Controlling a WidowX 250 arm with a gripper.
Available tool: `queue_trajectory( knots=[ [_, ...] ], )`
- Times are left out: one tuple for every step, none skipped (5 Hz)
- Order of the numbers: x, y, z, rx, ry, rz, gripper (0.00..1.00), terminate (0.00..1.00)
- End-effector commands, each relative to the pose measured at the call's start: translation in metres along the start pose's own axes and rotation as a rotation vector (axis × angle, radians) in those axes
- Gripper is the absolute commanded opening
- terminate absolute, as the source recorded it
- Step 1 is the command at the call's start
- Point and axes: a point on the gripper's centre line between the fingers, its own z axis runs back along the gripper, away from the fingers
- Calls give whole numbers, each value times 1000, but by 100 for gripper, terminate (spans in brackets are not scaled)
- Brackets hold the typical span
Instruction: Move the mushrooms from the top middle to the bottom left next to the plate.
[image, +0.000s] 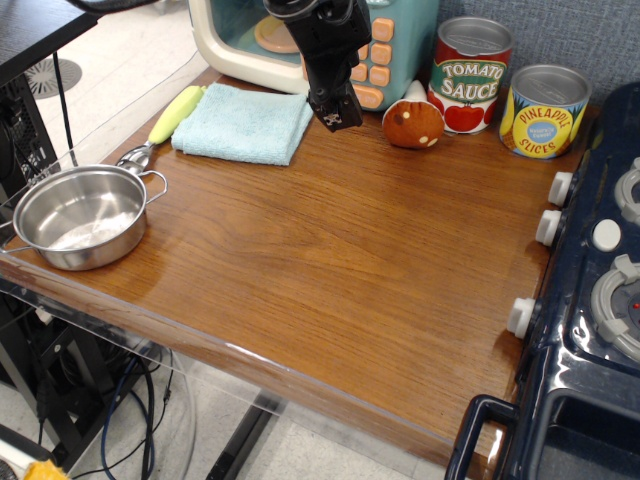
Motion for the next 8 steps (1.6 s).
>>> queue_trajectory(
  knots=[
    [0,0,0,0,0,0,100,0],
    [12,4,-3,0,-21,-14,100,0],
    [25,11,-11,15,-35,-36,100,0],
    [39,16,-22,23,-44,-67,100,0],
    [49,20,-34,35,-51,-82,100,0],
    [51,26,-49,36,-12,-88,100,0],
    [46,30,-61,33,33,-81,100,0],
    [41,37,-73,26,59,-63,100,0]
  ],
)
